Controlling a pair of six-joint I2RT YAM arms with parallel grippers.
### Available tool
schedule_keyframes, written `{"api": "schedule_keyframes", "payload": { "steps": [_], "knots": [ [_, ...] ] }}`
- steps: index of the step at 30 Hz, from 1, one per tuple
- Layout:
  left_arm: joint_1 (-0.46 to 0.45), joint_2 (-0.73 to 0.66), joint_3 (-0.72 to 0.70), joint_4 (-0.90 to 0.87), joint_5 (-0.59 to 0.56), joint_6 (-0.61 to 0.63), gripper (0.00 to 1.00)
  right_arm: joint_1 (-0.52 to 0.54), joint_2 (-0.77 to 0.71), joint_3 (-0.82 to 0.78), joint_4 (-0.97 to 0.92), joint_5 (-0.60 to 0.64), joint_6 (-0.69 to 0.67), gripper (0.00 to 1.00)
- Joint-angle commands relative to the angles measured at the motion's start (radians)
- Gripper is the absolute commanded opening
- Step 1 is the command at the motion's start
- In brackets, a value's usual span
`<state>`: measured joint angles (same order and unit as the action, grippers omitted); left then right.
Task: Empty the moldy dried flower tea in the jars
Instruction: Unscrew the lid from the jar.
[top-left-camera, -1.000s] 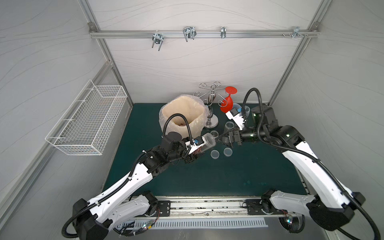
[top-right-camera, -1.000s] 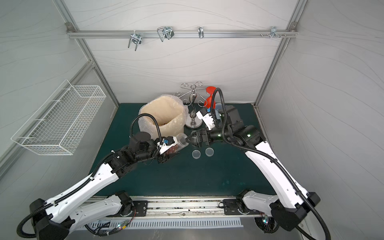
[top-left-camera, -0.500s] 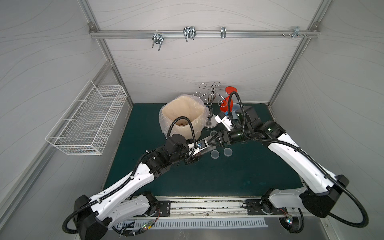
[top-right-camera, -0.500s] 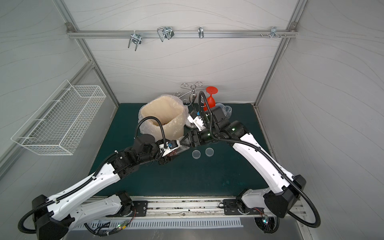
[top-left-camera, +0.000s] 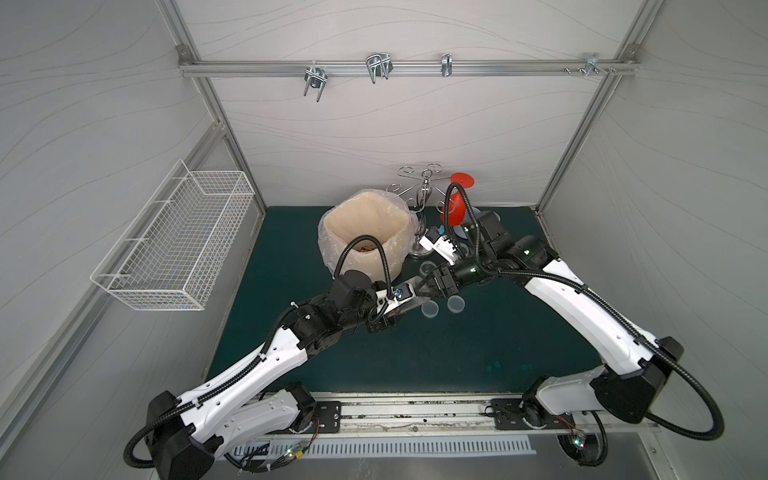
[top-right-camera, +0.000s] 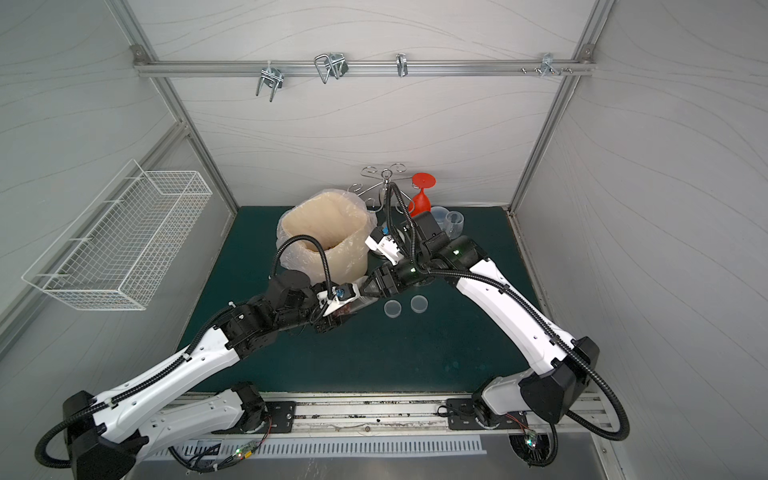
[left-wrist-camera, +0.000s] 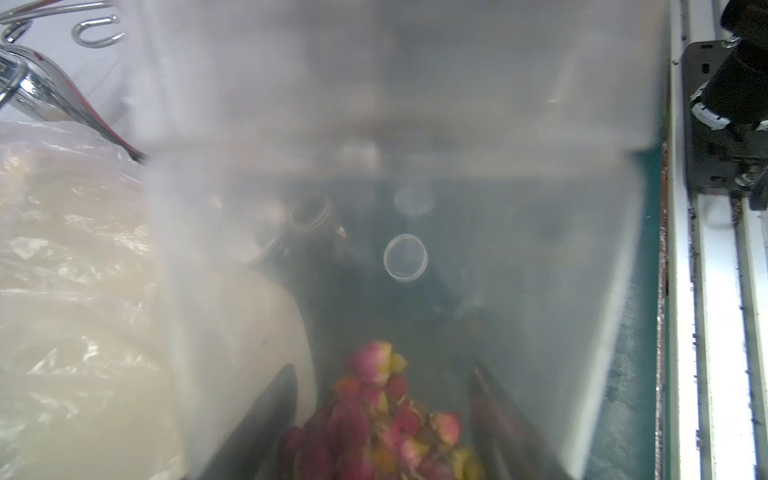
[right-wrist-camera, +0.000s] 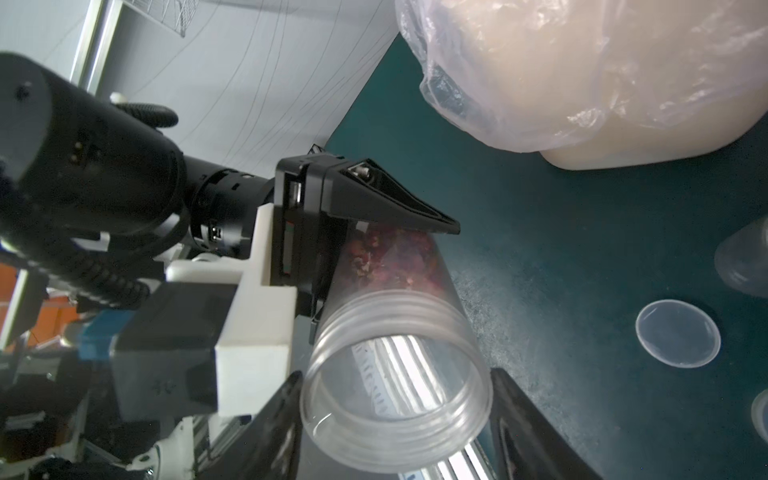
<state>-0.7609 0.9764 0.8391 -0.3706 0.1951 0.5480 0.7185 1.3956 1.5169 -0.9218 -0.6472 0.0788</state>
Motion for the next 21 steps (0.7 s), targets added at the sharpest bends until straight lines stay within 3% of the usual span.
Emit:
{"api": "schedule_keyframes", "payload": {
  "steps": [1, 4, 7, 13, 14, 16, 18, 21],
  "knots": [
    [-0.004, -0.008, 0.030, 0.059, 0.202, -0.006, 0.00, 0.026, 0.025, 0.034, -0.099, -0.136, -0.451, 0.27],
    [0.010, 0.006, 0.044, 0.026, 0.322, -0.022, 0.00, 0.036, 0.009, 0.011, -0.045, -0.032, -0.620, 0.22],
    [0.023, 0.011, 0.050, 0.018, 0.383, -0.035, 0.00, 0.041, 0.001, 0.001, -0.023, -0.035, -0.752, 0.22],
    [0.038, -0.001, 0.040, 0.040, 0.388, -0.041, 0.00, 0.045, -0.024, -0.054, 0.056, -0.094, -0.807, 0.24],
    [0.037, -0.001, 0.038, 0.042, 0.381, -0.042, 0.00, 0.046, -0.030, -0.065, 0.072, -0.091, -0.795, 0.30],
    [0.037, 0.000, 0.037, 0.046, 0.363, -0.039, 0.00, 0.047, -0.040, -0.063, 0.101, -0.070, -0.732, 0.62],
    [0.037, -0.001, 0.026, 0.074, 0.322, -0.044, 0.00, 0.038, -0.061, -0.035, 0.102, -0.041, -0.629, 0.85],
    [0.038, -0.011, 0.007, 0.126, 0.214, -0.038, 0.00, -0.002, -0.141, -0.040, 0.157, 0.069, -0.332, 0.96]
  ]
}}
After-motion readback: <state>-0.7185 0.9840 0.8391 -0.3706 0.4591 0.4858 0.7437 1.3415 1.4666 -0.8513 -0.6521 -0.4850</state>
